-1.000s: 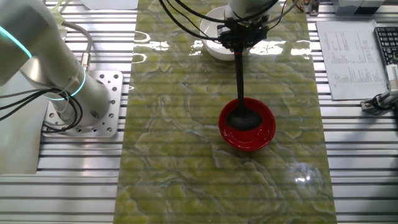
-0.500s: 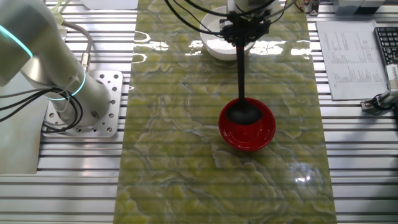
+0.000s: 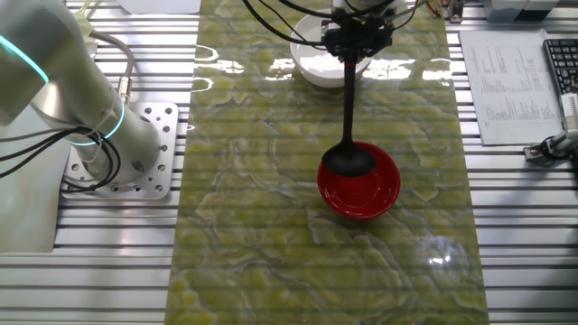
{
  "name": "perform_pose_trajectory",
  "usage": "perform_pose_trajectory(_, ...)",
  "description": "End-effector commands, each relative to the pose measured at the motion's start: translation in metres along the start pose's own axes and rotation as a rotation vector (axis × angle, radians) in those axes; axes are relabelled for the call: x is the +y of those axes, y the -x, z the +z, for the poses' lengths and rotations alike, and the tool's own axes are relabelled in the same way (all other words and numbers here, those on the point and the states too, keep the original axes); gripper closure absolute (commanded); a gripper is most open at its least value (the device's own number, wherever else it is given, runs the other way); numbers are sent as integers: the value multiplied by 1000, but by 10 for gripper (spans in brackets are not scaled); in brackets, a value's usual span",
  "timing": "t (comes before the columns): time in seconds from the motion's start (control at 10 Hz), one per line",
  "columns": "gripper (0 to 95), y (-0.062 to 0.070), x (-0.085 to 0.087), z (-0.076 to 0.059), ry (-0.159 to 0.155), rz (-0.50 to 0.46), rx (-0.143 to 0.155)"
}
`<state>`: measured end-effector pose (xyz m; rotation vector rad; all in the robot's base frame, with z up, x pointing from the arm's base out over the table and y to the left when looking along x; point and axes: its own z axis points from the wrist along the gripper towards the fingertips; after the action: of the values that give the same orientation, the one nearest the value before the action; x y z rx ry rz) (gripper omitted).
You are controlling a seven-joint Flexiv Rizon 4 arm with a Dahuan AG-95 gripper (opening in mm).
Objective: Scoop water with a large spoon from one bowl to another
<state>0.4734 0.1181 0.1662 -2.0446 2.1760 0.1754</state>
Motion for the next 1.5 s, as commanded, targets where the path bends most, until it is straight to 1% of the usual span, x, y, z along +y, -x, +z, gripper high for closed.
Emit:
perform_pose_trajectory(0.1,950,1,-1,0,-4,47,0)
perform_pose_trajectory(0.3,950,7,-3,-3,-13,118,4)
perform_pose_trajectory(0.5,950,13,-6,-5,-19,145,16)
perform_pose_trajectory(0.8,950,20,-9,-8,-18,213,5)
perform_pose_trajectory(0.9,950,25,-10,-11,-19,222,7)
perform_pose_trajectory(1.1,950,29,-11,-12,-21,216,15)
perform_pose_trajectory(1.2,950,26,-11,-12,-25,216,15)
perform_pose_trajectory(1.3,950,26,-11,-12,-27,214,17)
perform_pose_trajectory(1.4,950,26,-11,-12,-38,131,55)
perform_pose_trajectory(1.5,950,26,-11,-12,-41,63,66)
